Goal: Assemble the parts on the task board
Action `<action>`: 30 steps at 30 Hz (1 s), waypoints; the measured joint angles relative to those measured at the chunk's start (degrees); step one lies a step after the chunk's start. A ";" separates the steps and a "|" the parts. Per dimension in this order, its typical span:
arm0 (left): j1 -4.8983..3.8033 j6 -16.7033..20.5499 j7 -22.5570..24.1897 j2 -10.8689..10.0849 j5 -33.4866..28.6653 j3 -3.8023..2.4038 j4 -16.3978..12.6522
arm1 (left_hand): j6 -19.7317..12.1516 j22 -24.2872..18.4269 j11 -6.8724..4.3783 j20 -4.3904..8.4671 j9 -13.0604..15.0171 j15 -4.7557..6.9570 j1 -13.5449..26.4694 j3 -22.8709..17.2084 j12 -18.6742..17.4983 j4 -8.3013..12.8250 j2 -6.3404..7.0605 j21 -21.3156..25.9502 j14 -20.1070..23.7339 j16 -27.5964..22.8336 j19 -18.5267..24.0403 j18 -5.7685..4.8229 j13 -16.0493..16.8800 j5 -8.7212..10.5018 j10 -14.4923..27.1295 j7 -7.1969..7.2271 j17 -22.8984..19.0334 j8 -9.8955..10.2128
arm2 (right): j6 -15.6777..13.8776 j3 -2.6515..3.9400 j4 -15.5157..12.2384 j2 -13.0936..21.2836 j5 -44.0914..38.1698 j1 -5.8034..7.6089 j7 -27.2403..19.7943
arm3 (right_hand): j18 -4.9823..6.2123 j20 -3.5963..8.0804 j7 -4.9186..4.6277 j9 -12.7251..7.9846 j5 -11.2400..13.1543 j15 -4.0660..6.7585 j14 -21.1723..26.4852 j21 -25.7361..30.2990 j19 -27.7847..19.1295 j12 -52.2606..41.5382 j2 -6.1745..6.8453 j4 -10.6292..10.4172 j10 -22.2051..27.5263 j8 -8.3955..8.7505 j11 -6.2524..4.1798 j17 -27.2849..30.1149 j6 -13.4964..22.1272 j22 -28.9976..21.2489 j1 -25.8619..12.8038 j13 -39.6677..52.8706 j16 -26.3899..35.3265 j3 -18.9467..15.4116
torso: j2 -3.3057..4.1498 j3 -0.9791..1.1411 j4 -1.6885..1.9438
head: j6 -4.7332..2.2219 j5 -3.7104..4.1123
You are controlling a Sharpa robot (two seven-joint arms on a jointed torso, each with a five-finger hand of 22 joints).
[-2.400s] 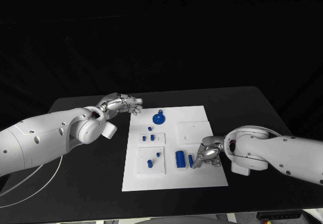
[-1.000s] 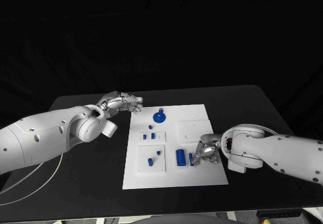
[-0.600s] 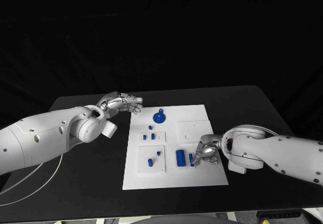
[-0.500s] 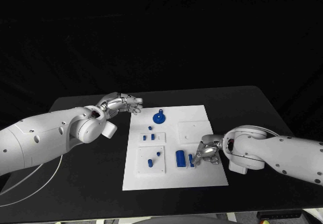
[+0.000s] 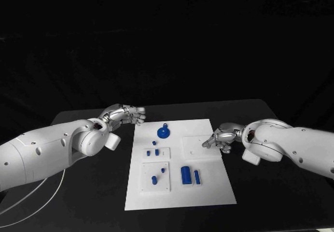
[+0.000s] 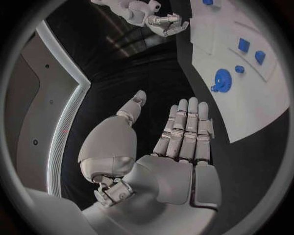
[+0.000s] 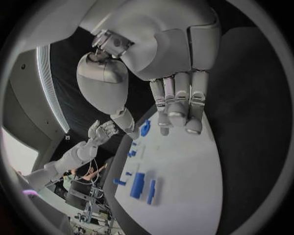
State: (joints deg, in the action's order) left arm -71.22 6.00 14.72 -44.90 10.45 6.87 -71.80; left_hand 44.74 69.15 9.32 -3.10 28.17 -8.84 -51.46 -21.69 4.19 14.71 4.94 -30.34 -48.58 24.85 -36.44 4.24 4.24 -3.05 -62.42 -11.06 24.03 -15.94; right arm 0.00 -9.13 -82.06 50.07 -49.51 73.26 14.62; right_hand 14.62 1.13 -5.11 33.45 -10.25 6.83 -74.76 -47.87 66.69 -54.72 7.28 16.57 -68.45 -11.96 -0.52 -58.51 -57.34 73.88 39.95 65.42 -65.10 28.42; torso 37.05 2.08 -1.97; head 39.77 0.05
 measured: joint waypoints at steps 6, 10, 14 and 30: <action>-2.22 0.14 1.03 0.78 -1.25 -0.06 2.65 | 1.04 0.32 -0.73 0.00 0.07 0.30 -0.19 0.09 0.47 0.39 -0.65 -0.02 -0.30 -0.01 0.00 -0.22 0.21 0.00 -1.15 0.63 0.27 -0.65 | -2.34 2.38 11.69 -5.96 8.71 0.26 -10.17 | -0.90 -2.21 -2.26 0.06 -2.02 -1.96 5.96 6.94 -7.77 6.96 -2.94 -0.26 6.12 0.00 1.53 4.64 3.08 -2.84 2.94 -4.71 8.96 -0.71 | -0.54 -0.13 0.11 | -3.30 -0.15; -3.38 0.44 1.61 1.38 -2.18 -0.03 4.81 | 1.13 0.44 -0.74 0.00 0.07 0.30 -0.49 0.07 0.47 0.73 -0.95 0.22 -0.30 -0.42 0.00 -0.24 0.21 0.00 -1.15 0.73 0.29 -0.65 | -3.06 4.42 19.81 -10.37 13.95 0.31 -15.53 | -0.75 -4.45 -2.60 0.26 -2.19 -3.47 8.90 12.06 -12.04 11.32 -4.71 -0.03 9.04 0.00 2.51 8.13 3.61 -5.36 4.92 -9.47 15.41 -1.08 | -1.32 -0.33 0.08 | -5.23 -0.45; -4.40 0.85 2.09 2.32 -2.96 -0.07 8.06 | 1.13 0.54 -0.70 0.00 -0.12 0.23 -0.49 0.07 0.34 0.73 -0.95 0.66 0.13 -1.25 0.00 -0.27 0.06 0.00 -1.11 0.73 0.27 -0.65 | -3.35 5.46 25.84 -13.55 18.74 0.30 -20.04 | -2.38 -7.20 -4.25 0.17 -2.19 -7.64 15.72 18.90 -20.74 20.13 -5.08 -0.03 13.50 0.29 4.49 12.92 5.25 -8.20 6.30 -18.80 25.20 -1.08 | -2.20 -0.38 -0.10 | -6.97 -0.83; -3.92 2.05 4.18 6.93 -4.65 -0.37 14.08 | -25.02 -12.31 -5.39 1.38 -15.82 4.43 27.44 11.86 -2.50 -7.42 -3.49 18.15 28.63 -15.74 21.76 -2.49 -2.52 1.56 29.24 7.41 -13.54 9.03 | -3.61 7.90 31.67 -17.15 27.58 -2.39 -26.91 | -10.83 -6.30 0.70 -19.56 4.20 -11.14 53.53 40.53 -54.12 49.97 -6.88 -9.10 43.83 6.90 4.68 44.58 35.95 -35.17 -18.49 -58.31 57.02 -16.86 | -3.75 -0.10 -0.16 | -10.18 -1.38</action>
State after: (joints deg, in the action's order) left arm -75.14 8.05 18.90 -37.97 5.80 6.51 -57.72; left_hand 19.72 56.84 3.93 -1.72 12.34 -4.41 -24.02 -9.83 1.68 7.28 1.46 -12.19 -19.95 9.11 -14.68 1.75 1.72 -1.48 -33.18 -3.64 10.48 -6.91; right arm -3.61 -1.23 -50.39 32.92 -21.93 70.87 -12.29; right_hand 3.78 -5.17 -4.41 13.88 -6.04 -4.32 -21.22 -7.34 12.57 -4.75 0.39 7.46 -24.62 -5.05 4.16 -13.93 -21.38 38.71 21.46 7.11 -8.07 11.56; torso 33.31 1.97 -2.14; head 29.59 -1.33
